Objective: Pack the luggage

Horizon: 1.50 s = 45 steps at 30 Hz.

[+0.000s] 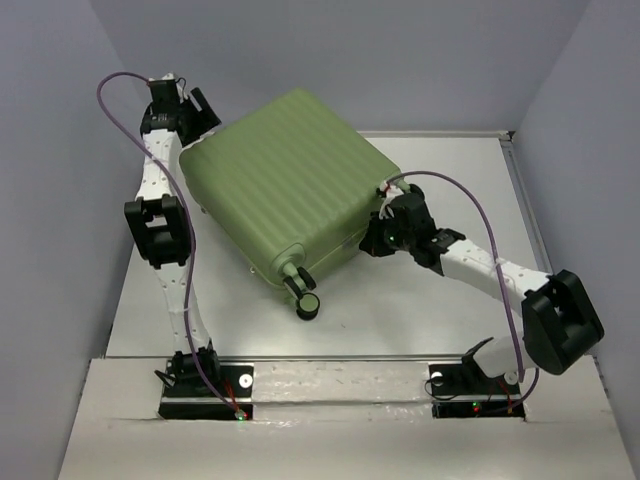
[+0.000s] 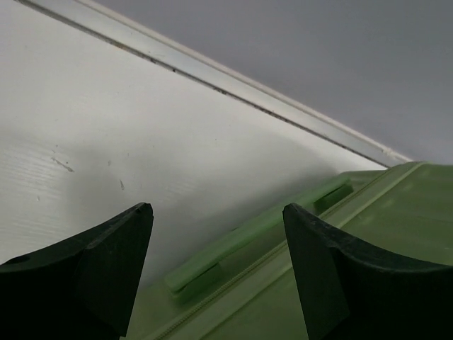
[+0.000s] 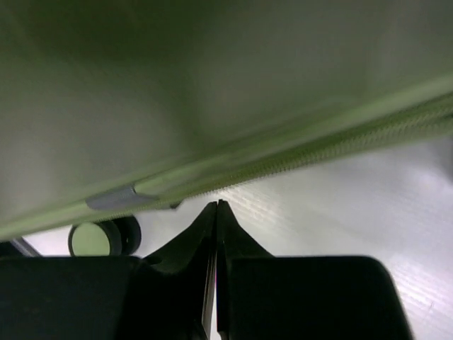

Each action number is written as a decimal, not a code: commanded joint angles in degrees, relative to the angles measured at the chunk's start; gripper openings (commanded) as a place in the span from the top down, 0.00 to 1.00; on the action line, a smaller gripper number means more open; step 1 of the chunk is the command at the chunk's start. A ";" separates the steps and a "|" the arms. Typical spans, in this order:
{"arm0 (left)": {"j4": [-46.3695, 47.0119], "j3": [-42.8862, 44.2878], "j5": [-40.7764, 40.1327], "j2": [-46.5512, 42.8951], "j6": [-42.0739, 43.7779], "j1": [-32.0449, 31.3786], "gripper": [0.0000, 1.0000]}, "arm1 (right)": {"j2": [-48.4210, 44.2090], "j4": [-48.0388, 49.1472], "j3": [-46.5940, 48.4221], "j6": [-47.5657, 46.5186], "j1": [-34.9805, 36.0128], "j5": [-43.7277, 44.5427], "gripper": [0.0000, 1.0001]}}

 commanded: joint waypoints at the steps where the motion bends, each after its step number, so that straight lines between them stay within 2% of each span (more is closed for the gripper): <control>1: 0.30 -4.63 4.52 -0.60 2.44 -1.53 0.15 | 3.02 4.97 8.03 -0.53 -0.01 3.20 0.93; 3: 3.63 -9.37 6.00 -2.27 2.44 -2.40 0.15 | 5.30 4.97 9.79 -0.62 -0.01 4.78 0.93; 5: 6.79 -19.02 6.28 -6.73 0.43 -2.93 0.16 | 7.06 6.72 13.12 -0.97 -0.01 5.22 0.93; 6: 11.68 -23.50 6.63 -8.85 -0.63 -3.11 0.17 | 9.16 6.90 14.53 -1.40 -0.01 5.83 0.93; 7: 14.43 -32.24 6.63 -13.57 -2.90 -3.55 0.17 | 10.31 6.99 15.94 -1.58 -0.01 6.01 0.93; 9: 21.70 -41.42 6.45 -18.95 -5.63 -3.64 0.17 | 12.86 7.60 21.03 -1.67 -0.01 4.36 0.93; 10: 24.10 -50.26 6.19 -21.68 -6.95 -3.64 0.17 | 15.83 7.78 23.05 -1.76 -0.01 3.48 0.93; 11: 25.69 -54.09 5.84 -26.84 -9.23 -3.73 0.17 | 17.60 7.78 25.42 -1.93 -0.01 2.51 0.93; 12: 29.01 -61.35 5.40 -29.15 -9.77 -3.73 0.18 | 21.44 7.61 30.75 -2.02 -0.53 -0.20 0.93; 14: 31.49 -68.51 4.09 -37.23 -11.35 -4.16 0.18 | 25.77 6.47 37.45 -1.76 -0.54 -3.90 0.93; 16: 31.95 -78.70 2.51 -46.43 -11.27 -4.69 0.18 | 34.89 2.45 52.72 -0.62 -0.54 -9.08 0.91; 18: 32.30 -84.95 1.01 -53.57 -11.45 -5.48 0.18 | 43.15 -6.57 67.29 0.52 -0.54 -17.05 0.79; 19: 32.04 -90.63 -0.39 -61.09 -11.53 -5.49 0.18 | 51.11 -9.94 82.42 1.57 -0.54 -18.84 0.54; 20: 31.43 -92.95 -0.84 -64.82 -11.62 -5.66 0.18 | 54.58 -17.19 89.62 1.84 -0.54 -19.64 0.40; 22: 29.32 -97.69 -2.50 -73.77 -11.10 -5.84 0.18 | 58.30 -24.96 101.59 0.80 -1.94 -17.46 0.11; 24: 26.68 -99.47 -2.77 -78.37 -10.48 -6.36 0.19 | 54.55 -24.74 97.37 -0.61 -3.87 -14.48 0.04; 28: 22.29 -101.85 -5.76 -86.91 -9.60 -7.24 0.19 | 41.46 -23.16 80.50 -6.32 -6.43 -7.89 0.03; 31: 20.44 -97.37 -11.20 -89.64 -8.11 -7.24 0.18 | 31.61 -21.93 69.33 -8.96 -8.62 -1.55 0.05; 33: 18.69 -89.58 -12.88 -88.86 -5.92 -7.33 0.17 | 27.65 -21.40 63.63 -10.10 -9.24 1.95 0.10; 34: 18.24 -83.63 -15.75 -88.07 -5.30 -7.33 0.17 | 23.72 -21.40 61.85 -11.15 -9.24 3.10 0.22; 35: 17.89 -80.96 -16.30 -86.76 -4.60 -7.33 0.16 | 21.77 -21.22 59.75 -11.51 -9.24 3.90 0.29; 40: 16.75 -64.72 -18.50 -81.84 -1.70 -7.24 0.14 | 10.95 -17.45 44.47 -12.92 -9.24 5.22 0.85; 41: 16.31 -62.85 -18.51 -80.17 -1.34 -7.33 0.13 | 9.11 -16.92 42.34 -12.92 -9.24 4.79 0.92; 45: 16.12 -55.98 -15.35 -69.63 -0.29 -7.33 0.11 | -3.02 -10.08 28.56 -8.98 -6.60 -3.20 0.93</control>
